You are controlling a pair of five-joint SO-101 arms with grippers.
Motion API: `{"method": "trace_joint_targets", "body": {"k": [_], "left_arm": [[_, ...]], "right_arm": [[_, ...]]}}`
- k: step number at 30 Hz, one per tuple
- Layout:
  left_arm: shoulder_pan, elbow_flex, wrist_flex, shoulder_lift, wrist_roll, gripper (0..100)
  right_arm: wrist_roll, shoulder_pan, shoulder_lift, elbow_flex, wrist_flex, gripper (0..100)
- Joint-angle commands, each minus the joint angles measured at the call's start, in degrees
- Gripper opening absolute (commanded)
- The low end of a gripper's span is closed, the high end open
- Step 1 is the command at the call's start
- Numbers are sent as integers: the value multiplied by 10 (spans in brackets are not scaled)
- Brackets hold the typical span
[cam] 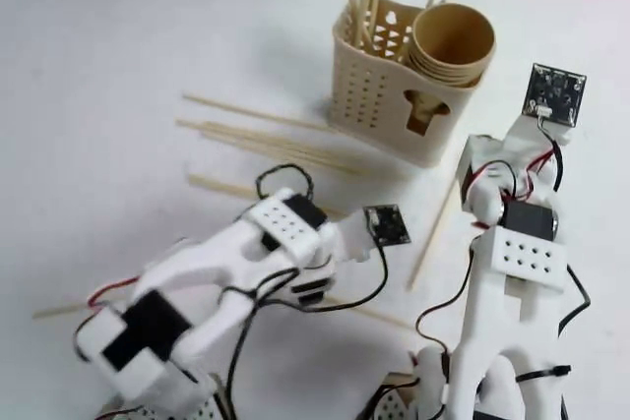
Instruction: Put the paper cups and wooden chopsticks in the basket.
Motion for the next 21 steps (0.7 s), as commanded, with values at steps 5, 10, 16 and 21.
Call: {"method": "trace_joint_targets", "body": {"k": [5, 10, 16, 21], "left_arm": [[39, -113, 55, 105, 6, 72], [44, -113, 60, 114, 6, 22], [0, -110, 90, 89, 5, 21], [-43, -76, 98, -18, -11, 21]], "right_arm": [[-1, 19, -21, -8, -10, 25], [-1, 19, -21, -8, -10, 25], [-1, 19, -21, -8, -10, 25], [-1, 19, -21, -8, -10, 25]]}}
